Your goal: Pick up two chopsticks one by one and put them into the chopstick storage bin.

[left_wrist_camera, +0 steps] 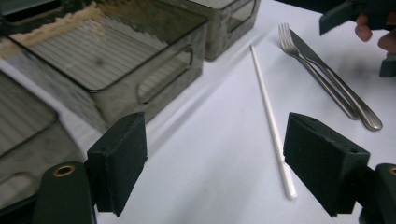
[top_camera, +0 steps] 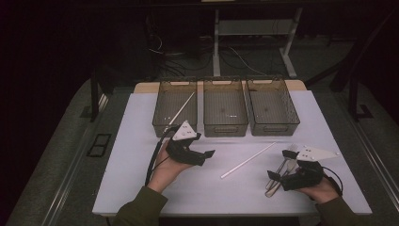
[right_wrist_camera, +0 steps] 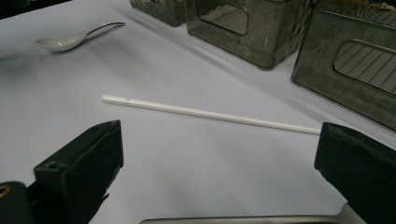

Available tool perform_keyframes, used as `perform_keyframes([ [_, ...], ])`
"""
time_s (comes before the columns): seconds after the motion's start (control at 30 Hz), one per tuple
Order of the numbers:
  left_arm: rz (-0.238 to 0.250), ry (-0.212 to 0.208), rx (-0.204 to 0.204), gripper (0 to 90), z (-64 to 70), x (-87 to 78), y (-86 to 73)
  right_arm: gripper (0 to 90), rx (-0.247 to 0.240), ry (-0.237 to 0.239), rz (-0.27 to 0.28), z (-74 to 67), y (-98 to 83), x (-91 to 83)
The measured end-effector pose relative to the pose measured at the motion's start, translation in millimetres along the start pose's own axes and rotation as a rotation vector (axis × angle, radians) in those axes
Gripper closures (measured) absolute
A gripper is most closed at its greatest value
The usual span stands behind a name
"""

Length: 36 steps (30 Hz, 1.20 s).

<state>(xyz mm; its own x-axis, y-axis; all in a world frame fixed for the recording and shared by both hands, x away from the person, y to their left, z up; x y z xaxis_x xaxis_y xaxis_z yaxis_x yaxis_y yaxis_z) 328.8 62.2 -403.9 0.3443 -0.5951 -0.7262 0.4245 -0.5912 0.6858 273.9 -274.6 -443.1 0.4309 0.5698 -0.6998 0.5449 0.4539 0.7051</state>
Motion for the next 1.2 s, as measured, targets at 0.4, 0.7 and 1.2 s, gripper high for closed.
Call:
perform_keyframes([
  [0.4, -0.035, -0.039, 0.03, 23.7, 24.2, 27.6, 7.0, 1.4, -0.001, -0.002, 0.002, 1.2, 0.2, 0.4],
  [0.7, -0.047, -0.045, 0.05, 36.5, 40.5, 48.0, 10.7, 1.4, -0.002, -0.001, 0.001, 1.3, 0.1, 0.7],
  [1.2, -0.137, -0.051, 0.058, 63.8, 57.1, 78.3, 1.1, 1.4, -0.002, -0.002, 0.002, 1.0, 0.1, 0.2],
])
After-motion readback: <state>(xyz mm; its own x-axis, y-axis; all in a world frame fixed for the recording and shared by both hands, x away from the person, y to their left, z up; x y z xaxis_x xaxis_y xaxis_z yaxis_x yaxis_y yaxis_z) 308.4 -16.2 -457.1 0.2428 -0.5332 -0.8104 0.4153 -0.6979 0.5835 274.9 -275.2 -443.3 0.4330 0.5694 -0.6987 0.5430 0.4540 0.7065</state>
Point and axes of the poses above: each handheld gripper's, and its own axes: x roughly forward along the jaws, y roughly out of its top, z roughly to its right, the point moved 3 cm from there along x, roughly forward along the jaws, and after that the axes turned 14 degrees about -z, right-handed, at the moved point
